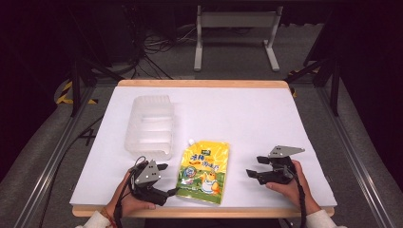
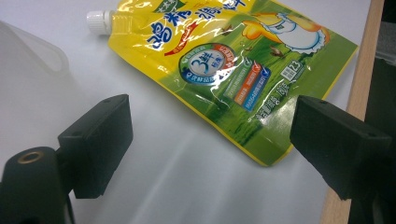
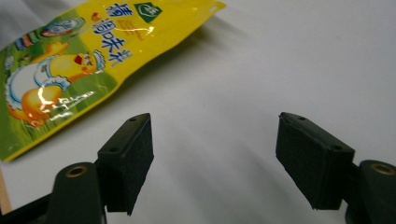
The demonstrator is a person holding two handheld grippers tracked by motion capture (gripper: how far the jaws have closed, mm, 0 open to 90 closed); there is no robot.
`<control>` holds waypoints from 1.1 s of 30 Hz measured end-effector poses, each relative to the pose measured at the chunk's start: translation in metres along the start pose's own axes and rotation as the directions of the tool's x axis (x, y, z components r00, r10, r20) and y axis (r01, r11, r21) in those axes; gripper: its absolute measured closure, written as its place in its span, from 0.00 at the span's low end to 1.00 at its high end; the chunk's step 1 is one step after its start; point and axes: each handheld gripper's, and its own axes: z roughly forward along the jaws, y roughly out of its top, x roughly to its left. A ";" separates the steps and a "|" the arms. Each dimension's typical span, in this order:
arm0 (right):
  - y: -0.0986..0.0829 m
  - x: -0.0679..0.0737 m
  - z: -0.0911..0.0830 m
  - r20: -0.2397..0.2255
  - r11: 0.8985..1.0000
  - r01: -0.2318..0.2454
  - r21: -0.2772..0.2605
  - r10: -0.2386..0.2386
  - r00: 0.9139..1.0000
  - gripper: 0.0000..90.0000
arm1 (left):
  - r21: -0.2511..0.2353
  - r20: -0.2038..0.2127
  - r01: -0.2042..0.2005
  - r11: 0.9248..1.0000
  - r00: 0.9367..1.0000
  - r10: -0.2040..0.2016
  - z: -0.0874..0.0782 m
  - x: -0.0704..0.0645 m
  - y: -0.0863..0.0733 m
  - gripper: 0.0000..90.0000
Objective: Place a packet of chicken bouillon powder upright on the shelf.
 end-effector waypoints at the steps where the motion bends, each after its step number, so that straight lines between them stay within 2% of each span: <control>1: 0.005 0.003 0.008 -0.031 1.000 -0.002 0.008 0.002 1.000 0.31 | 0.001 0.001 0.002 1.000 1.000 -0.002 0.000 0.000 0.000 0.15; 2: 0.005 0.003 0.008 -0.031 1.000 -0.002 0.008 0.002 1.000 0.31 | 0.001 0.001 0.002 1.000 1.000 -0.002 0.000 0.000 0.000 0.15; 5: 0.016 0.010 0.022 -0.079 1.000 0.002 0.026 0.000 0.997 0.30 | 0.006 0.005 0.001 1.000 1.000 -0.001 0.000 -0.001 -0.001 0.15; 12: 0.028 0.018 0.045 -0.126 0.998 0.005 0.069 0.004 0.992 0.28 | 0.020 0.016 -0.005 1.000 1.000 0.004 0.003 -0.001 -0.001 0.15; 17: 0.036 0.025 0.062 -0.182 0.996 0.003 0.093 0.014 0.983 0.26 | 0.020 0.024 -0.010 1.000 1.000 0.010 0.004 -0.002 -0.001 0.15; 19: 0.039 0.028 0.066 -0.186 0.996 0.005 0.093 0.013 0.982 0.26 | 0.020 0.026 -0.008 1.000 1.000 0.007 0.004 -0.002 -0.001 0.15; 23: 0.042 0.033 0.073 -0.231 0.996 -0.002 0.094 0.024 0.973 0.25 | 0.027 0.029 -0.010 1.000 1.000 0.009 0.005 -0.002 -0.001 0.15; 27: 0.045 0.038 0.078 -0.240 0.996 -0.008 0.092 0.029 0.970 0.28 | 0.032 0.036 0.004 0.999 0.999 -0.005 0.008 0.000 -0.001 0.15; 31: 0.048 0.042 0.082 -0.184 0.996 -0.017 0.085 0.033 0.982 0.41 | 0.036 0.043 0.020 0.999 0.999 -0.021 0.010 0.001 -0.001 0.16; 32: 0.048 0.042 0.082 -0.184 0.996 -0.017 0.085 0.033 0.982 0.41 | 0.036 0.043 0.020 0.999 0.999 -0.021 0.010 0.001 -0.001 0.16; 33: 0.048 0.042 0.082 -0.163 0.996 -0.023 0.081 0.036 0.986 0.49 | 0.039 0.044 0.025 0.999 0.999 -0.027 0.011 0.002 -0.001 0.16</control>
